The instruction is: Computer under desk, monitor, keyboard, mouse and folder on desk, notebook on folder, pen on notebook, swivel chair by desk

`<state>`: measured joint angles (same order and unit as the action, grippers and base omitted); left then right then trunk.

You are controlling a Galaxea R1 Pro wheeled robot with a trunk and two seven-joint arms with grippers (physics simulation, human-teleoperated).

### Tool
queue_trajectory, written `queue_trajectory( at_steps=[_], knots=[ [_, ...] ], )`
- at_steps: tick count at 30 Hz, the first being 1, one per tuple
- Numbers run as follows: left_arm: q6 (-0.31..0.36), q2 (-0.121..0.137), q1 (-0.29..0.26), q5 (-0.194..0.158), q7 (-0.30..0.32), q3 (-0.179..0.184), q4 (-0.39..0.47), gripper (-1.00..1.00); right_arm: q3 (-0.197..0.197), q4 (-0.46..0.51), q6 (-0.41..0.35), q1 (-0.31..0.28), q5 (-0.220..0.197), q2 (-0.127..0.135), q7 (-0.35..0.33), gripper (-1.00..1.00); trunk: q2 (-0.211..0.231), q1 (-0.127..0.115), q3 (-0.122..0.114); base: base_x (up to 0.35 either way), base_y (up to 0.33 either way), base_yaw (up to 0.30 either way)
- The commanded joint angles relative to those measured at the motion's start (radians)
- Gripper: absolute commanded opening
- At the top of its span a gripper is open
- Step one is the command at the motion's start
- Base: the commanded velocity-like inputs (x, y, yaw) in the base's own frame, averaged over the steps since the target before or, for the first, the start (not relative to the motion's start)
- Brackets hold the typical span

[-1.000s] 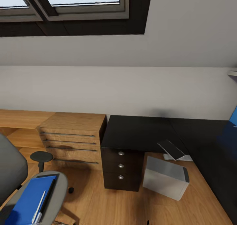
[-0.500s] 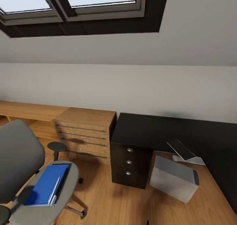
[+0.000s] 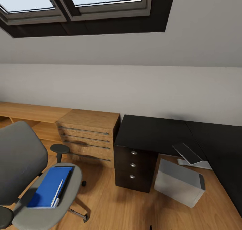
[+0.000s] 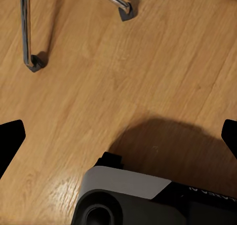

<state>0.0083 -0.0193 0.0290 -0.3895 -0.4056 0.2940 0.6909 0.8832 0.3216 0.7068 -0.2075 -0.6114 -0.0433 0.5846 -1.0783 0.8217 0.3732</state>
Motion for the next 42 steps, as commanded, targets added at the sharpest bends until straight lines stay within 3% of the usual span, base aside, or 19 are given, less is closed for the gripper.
queue_trajectory(
  at_steps=[1, 6, 7, 9, 12, 18, 32, 42],
  knots=[
    [0.0, 0.001, 0.0, -0.009, -0.007, 0.002, 0.002, 1.0, 0.008, 0.0, 0.003, -0.001, -0.005, 0.001, 0.007, 1.0, -0.001, 0.0, 0.001, 0.0, 0.0, 0.0],
    [-0.101, 0.006, 0.0, -0.011, -0.007, -0.003, -0.052, 1.0, 0.008, -0.001, 0.003, -0.001, -0.005, 0.002, 0.007, 1.0, -0.001, 0.0, 0.001, 0.0, 0.0, 0.0],
    [-0.24, 0.006, 0.0, -0.009, -0.006, -0.002, -0.156, 1.0, 0.008, -0.001, 0.003, -0.001, -0.004, 0.002, 0.007, 1.0, -0.001, 0.0, 0.001, 0.0, 0.0, 0.0],
    [-0.307, 0.006, 0.0, -0.009, -0.006, -0.001, -0.198, 1.0, 0.008, -0.001, 0.003, -0.001, -0.004, 0.002, 0.007, 1.0, -0.001, 0.0, 0.001, 0.0, 0.0, 0.0],
    [-0.47, 0.009, 0.0, -0.009, -0.005, -0.001, -0.286, 1.0, 0.008, -0.001, 0.003, -0.001, -0.004, 0.001, 0.007, 1.0, -0.001, 0.0, 0.001, 0.0, 0.0, 0.056],
    [-0.605, 0.01, 0.0, -0.009, -0.008, 0.001, -0.351, 1.0, 0.01, -0.001, 0.002, -0.001, -0.004, 0.0, 0.006, 1.0, -0.001, 0.0, 0.001, 0.0, 0.0, 0.226],
    [-0.637, 0.01, 0.0, -0.009, -0.006, 0.0, -0.367, 1.0, 0.011, -0.003, 0.0, -0.001, -0.004, -0.001, 0.006, 1.0, -0.001, 0.0, 0.004, 0.0, 0.0, 0.272],
    [-0.637, 0.01, 0.0, -0.009, -0.006, 0.001, -0.367, 1.0, 0.01, -0.013, -0.004, -0.001, -0.004, -0.018, 0.006, 1.0, -0.001, 0.0, 0.013, 0.0, 0.0, 0.237]
  ],
)
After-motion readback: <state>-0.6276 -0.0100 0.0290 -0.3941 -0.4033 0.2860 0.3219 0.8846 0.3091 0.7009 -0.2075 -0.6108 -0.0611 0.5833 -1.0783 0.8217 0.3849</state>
